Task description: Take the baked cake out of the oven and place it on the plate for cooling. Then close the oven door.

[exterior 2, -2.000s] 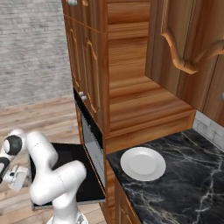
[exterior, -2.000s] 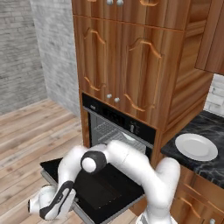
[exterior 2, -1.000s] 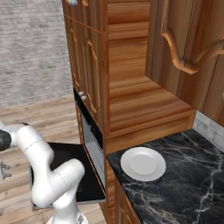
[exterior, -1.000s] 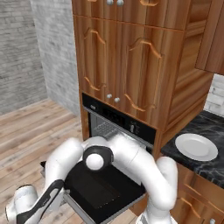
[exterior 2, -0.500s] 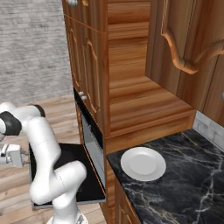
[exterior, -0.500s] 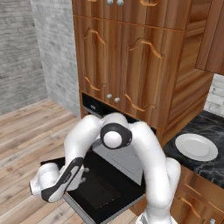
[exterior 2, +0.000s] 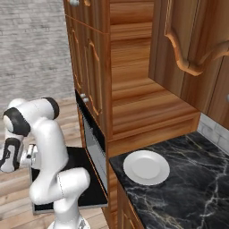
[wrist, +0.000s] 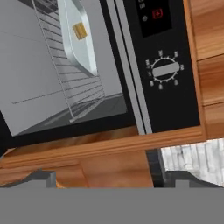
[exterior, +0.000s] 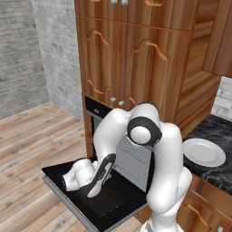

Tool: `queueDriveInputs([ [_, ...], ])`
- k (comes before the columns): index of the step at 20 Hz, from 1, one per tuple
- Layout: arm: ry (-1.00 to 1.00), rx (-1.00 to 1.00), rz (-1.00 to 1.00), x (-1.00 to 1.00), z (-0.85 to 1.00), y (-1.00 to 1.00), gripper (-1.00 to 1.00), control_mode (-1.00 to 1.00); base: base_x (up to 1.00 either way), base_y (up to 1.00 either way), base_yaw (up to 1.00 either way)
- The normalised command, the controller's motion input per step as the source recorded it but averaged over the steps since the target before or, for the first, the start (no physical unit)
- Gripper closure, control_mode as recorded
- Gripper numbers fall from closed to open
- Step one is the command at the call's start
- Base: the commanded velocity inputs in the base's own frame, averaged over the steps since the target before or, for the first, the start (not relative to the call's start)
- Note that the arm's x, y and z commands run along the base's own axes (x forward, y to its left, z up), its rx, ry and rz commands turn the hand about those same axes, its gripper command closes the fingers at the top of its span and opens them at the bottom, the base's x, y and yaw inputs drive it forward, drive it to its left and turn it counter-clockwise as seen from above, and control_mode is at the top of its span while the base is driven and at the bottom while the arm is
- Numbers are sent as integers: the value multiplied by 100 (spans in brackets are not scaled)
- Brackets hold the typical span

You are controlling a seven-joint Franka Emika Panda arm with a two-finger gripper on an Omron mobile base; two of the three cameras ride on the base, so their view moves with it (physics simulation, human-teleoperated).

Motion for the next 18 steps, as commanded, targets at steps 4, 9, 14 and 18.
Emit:
queueDriveInputs([
  [4, -2, 0, 11, 32, -21, -84, -100, -100, 0, 0, 0],
  [9, -2, 1, 14, 49, -6, -69, -100, -100, 0, 0, 0],
  [14, 0, 1, 12, 58, 0, -38, -100, -100, 0, 0, 0],
  [18, 0, 0, 3, 54, -10, -12, -100, -100, 0, 0, 0],
])
